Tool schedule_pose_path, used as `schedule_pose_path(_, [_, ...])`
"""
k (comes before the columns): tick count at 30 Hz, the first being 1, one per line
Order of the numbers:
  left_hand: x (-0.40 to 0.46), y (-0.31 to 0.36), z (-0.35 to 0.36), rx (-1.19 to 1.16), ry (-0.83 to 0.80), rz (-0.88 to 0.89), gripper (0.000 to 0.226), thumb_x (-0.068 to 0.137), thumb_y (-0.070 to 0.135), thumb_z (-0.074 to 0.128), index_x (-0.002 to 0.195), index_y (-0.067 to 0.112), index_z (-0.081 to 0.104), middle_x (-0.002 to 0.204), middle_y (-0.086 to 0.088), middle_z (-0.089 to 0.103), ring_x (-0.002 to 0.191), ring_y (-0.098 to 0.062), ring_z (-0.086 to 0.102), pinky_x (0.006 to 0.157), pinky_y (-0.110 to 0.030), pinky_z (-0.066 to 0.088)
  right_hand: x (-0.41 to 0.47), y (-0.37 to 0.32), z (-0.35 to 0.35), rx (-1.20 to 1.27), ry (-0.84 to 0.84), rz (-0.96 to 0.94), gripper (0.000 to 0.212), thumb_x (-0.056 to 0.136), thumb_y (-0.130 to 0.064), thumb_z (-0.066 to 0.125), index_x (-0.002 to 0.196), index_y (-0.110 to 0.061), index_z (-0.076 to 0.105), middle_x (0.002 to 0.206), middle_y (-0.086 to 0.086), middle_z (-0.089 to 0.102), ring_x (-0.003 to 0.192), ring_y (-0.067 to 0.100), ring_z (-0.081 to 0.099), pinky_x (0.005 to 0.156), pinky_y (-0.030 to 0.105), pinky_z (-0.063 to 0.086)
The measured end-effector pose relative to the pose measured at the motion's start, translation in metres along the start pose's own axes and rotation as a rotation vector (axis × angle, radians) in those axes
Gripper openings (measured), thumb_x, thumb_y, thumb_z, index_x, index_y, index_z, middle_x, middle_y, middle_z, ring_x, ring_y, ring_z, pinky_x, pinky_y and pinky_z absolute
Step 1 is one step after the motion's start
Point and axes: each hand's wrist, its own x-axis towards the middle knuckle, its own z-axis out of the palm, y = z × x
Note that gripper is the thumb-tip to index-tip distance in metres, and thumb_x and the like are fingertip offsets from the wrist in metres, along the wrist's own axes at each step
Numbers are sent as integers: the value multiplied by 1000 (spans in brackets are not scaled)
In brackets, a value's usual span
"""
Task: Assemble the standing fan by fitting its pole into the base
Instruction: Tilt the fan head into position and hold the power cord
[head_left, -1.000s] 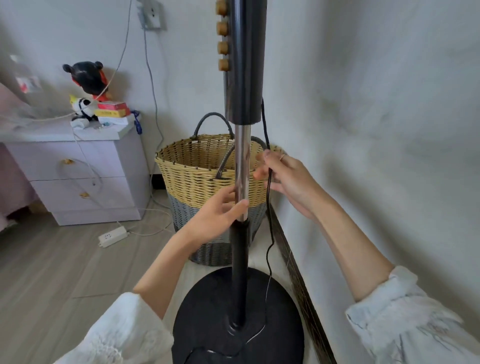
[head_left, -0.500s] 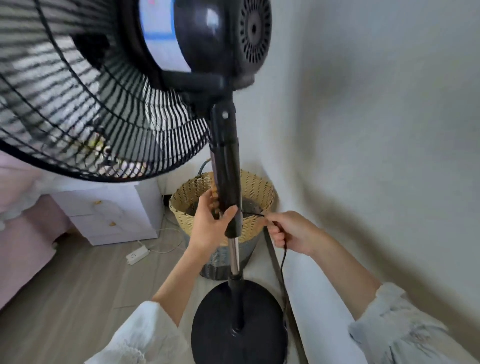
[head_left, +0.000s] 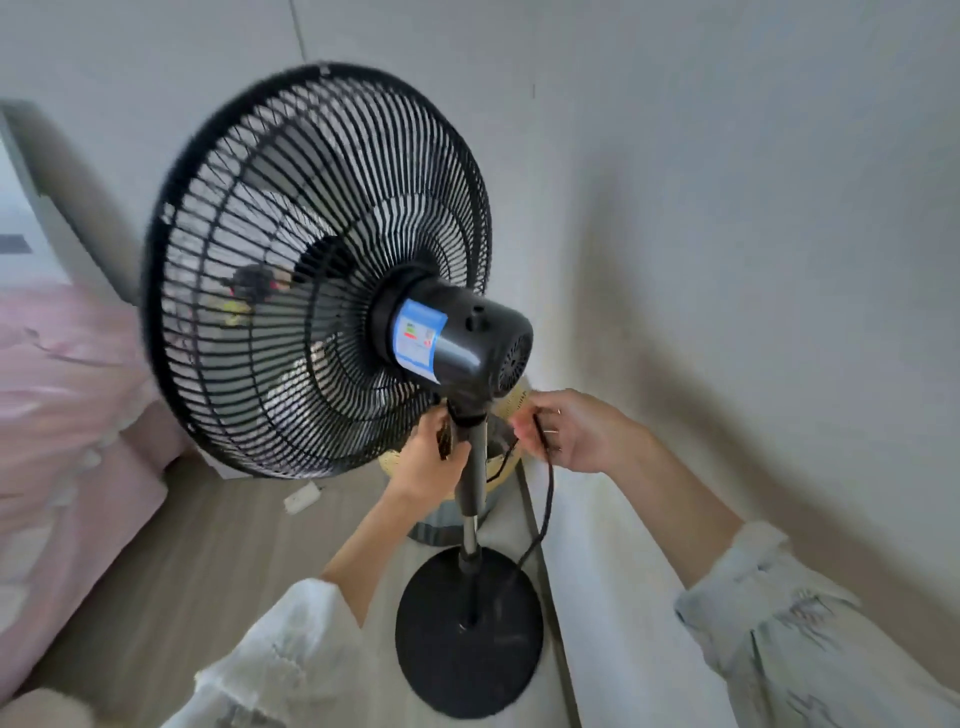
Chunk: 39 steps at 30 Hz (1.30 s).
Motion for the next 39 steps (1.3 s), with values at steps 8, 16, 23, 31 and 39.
schedule_pose_path(8, [-23, 61, -81, 219, 103, 118, 23, 91, 13, 48, 107, 15, 65, 114, -6, 66, 102, -20, 62, 79, -22, 40, -64, -76, 46, -18, 123, -51, 26, 95, -13, 45, 76, 1, 57, 45, 4, 61, 33, 8, 52, 37, 13, 44])
schedule_pose_path(16, [-32, 122, -152, 349, 133, 492, 21, 92, 10, 46, 105, 9, 62, 111, -7, 62, 102, -22, 58, 81, -29, 47, -97, -117, 87, 16, 146, -131, 14, 93, -11, 43, 90, 1, 50, 77, 9, 58, 41, 10, 50, 36, 14, 41])
schedule_pose_path(23, [-21, 150, -198, 676, 361, 824, 23, 78, -5, 59, 95, 7, 70, 109, -11, 68, 124, -35, 50, 107, -59, 30, -96, -128, 126, -21, 220, -300, 16, 91, 1, 38, 78, -6, 41, 47, 8, 54, 25, 7, 28, 30, 12, 22])
schedule_pose_path(31, [0, 158, -200, 906, 366, 772, 35, 79, 2, 62, 112, 15, 65, 120, -10, 65, 133, -39, 39, 110, -65, 11, -65, -107, 140, -280, 47, -269, 34, 96, -12, 24, 119, -35, 34, 45, -6, 32, 29, 5, 22, 31, 14, 18])
schedule_pose_path(39, [13, 159, -192, 951, 435, 761, 35, 74, -3, 63, 104, 14, 69, 115, -7, 69, 131, -39, 42, 110, -62, 20, -39, -46, 165, -607, 215, -625, 55, 100, -11, 29, 149, -11, 4, 74, 0, 65, 57, -4, 55, 58, -2, 37])
